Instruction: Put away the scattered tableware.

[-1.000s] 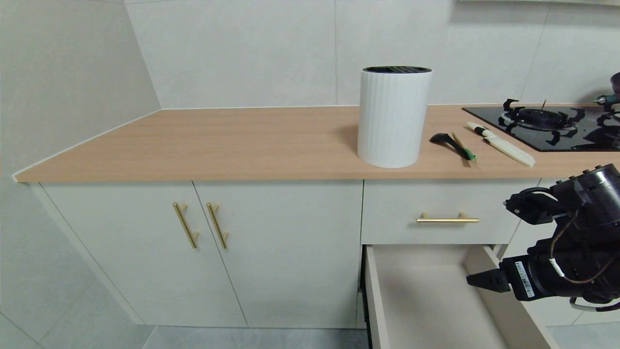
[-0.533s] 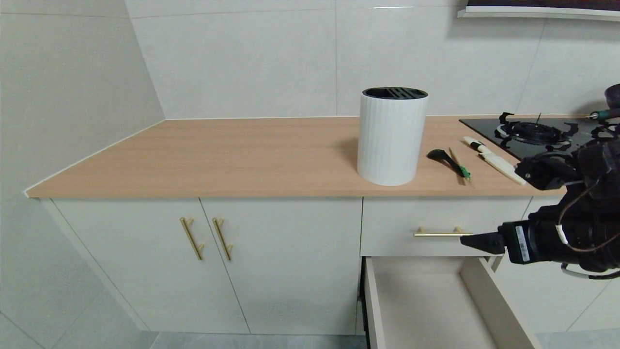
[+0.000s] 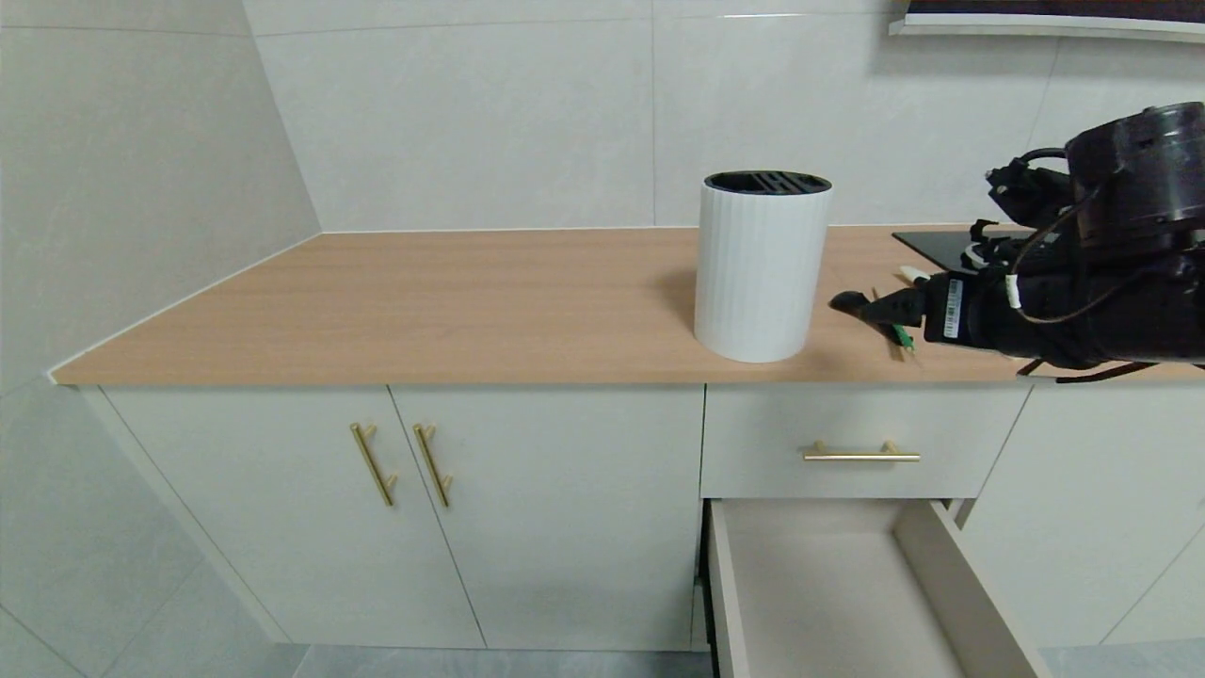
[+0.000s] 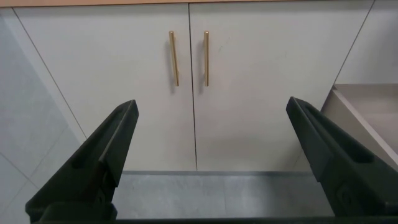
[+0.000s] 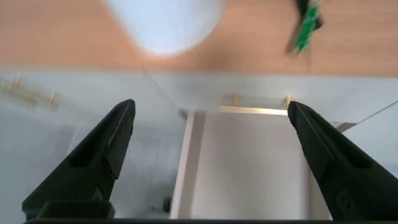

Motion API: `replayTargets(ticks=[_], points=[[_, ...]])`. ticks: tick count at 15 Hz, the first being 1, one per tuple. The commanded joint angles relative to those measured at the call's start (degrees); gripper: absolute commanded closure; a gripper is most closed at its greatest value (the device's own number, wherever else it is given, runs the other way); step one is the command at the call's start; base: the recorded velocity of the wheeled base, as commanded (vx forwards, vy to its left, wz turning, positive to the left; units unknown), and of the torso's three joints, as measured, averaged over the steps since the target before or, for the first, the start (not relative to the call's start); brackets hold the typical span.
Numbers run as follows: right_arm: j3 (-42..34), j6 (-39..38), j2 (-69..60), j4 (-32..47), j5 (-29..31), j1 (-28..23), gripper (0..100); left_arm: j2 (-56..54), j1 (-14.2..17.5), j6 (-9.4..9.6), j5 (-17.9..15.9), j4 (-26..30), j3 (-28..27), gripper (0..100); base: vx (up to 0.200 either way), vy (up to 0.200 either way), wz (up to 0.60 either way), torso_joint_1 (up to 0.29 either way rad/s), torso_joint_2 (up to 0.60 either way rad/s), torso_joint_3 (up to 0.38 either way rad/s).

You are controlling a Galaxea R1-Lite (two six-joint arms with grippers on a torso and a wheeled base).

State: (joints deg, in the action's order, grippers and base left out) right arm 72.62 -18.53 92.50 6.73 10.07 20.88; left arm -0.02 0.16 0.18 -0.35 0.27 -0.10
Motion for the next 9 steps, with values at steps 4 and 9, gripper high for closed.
replayTargets(ticks=[4,9], points=[[8.1,-5.7,18.0,-6.6,14.2,-2.6,0,0.0,0.0,-0.01,0.0,0.0,0.0,0,0.000,0.000,0.00,0.000,0.00,0.000],[9.6,-5.6,20.3,-7.9,16.0,-4.6,0,0.0,0.0,-0.01,0.0,0.0,0.0,0,0.000,0.000,0.00,0.000,0.00,0.000]])
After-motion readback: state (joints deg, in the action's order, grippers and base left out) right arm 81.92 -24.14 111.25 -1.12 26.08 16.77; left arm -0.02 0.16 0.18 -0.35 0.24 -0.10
